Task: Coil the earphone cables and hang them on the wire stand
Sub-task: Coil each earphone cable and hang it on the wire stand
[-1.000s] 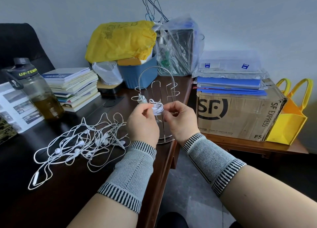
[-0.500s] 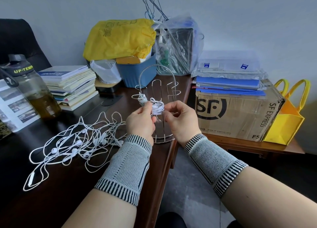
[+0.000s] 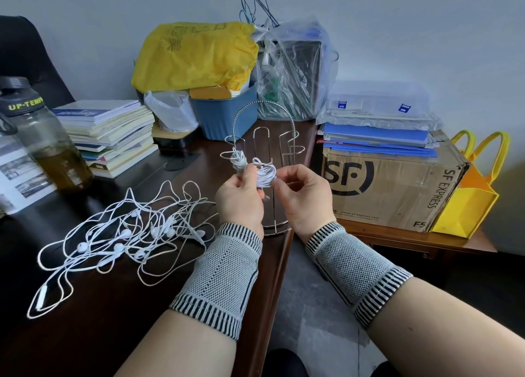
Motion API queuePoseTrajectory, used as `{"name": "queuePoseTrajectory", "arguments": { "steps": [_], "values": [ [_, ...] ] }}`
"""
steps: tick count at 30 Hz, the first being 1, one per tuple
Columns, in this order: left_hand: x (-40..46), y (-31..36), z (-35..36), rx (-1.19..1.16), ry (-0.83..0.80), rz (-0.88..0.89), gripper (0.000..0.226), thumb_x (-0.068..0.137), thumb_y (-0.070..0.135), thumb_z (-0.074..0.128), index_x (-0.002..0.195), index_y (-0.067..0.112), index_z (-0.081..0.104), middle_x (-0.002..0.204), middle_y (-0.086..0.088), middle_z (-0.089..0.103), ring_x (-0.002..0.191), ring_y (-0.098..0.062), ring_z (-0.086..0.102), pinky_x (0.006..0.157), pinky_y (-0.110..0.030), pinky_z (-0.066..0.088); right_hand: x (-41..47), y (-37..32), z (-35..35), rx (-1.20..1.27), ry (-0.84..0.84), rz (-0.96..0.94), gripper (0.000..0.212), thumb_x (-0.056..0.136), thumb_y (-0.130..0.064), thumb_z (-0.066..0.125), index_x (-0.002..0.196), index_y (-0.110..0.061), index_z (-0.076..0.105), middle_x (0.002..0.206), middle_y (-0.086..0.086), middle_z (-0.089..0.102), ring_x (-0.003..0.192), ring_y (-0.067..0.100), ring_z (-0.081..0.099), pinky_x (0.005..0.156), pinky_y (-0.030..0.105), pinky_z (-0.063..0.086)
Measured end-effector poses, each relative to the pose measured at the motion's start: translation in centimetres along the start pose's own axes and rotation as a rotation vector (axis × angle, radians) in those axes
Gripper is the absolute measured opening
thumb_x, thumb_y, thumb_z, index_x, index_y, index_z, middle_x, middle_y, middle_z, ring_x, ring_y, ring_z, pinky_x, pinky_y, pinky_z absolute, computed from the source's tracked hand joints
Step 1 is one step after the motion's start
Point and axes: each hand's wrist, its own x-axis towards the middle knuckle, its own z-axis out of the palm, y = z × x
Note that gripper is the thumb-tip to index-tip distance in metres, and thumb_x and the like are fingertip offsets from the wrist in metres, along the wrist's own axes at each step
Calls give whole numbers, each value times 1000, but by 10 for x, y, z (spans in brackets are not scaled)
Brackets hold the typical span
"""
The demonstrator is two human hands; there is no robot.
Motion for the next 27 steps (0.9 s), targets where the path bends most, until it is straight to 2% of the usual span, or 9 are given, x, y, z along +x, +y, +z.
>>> {"name": "queuePoseTrajectory", "arguments": {
  "steps": [7,12,15,17,20,22,24,27],
  "values": [
    [-4,-4,-4,-95,-54,-41,23,98,25,56,79,15,62,44,15,48,45,-3,43,46,-19,32,-1,-1,-2,128,-15,96,19,82,-8,73,75,-25,67,73,-5,67,63,1,57,67,17,50],
    [-3,-2,-2,-6,-4,-3,22,93,24,62,74,15,67,44,11,52,40,-3,47,60,-28,44,-2,-4,-3,149,-11,124,16,82,-10,73,74,-23,68,71,-5,67,62,3,58,64,19,50],
    [-4,-1,-3,45,10,42,20,89,22,65,70,20,71,48,9,59,45,-5,54,58,-27,46,-2,-6,-2,130,12,127,18,83,-10,70,70,-23,67,67,-8,66,62,5,58,64,21,51],
    [-2,1,-3,116,24,92,14,88,19,66,77,21,74,48,9,62,47,-3,57,54,-24,49,-2,-6,-1,106,19,124,18,83,-11,68,70,-23,66,67,-7,65,62,6,58,63,21,51],
    [3,3,-7,253,35,202,26,85,18,67,62,28,74,57,6,69,57,-7,67,59,-29,58,-2,-7,0,82,20,110,18,83,-11,68,70,-23,66,65,-8,65,59,4,57,61,21,49],
    [4,6,-9,376,30,286,21,85,20,66,67,26,76,59,6,69,54,-4,66,58,-22,56,-2,-7,-1,70,18,101,17,83,-11,68,70,-22,66,64,-8,64,58,3,56,62,21,50],
    [1,10,-11,557,48,385,17,87,20,65,76,17,76,56,10,63,48,2,59,49,-4,40,-1,-7,-1,60,20,100,17,83,-12,68,70,-22,66,65,-9,65,60,5,57,64,25,53],
    [1,16,-15,678,85,472,15,88,24,65,84,17,78,58,12,60,52,4,58,48,-5,37,-1,-8,-2,53,26,91,17,83,-12,68,70,-22,66,66,-8,65,61,6,58,67,29,55]
  ]
}}
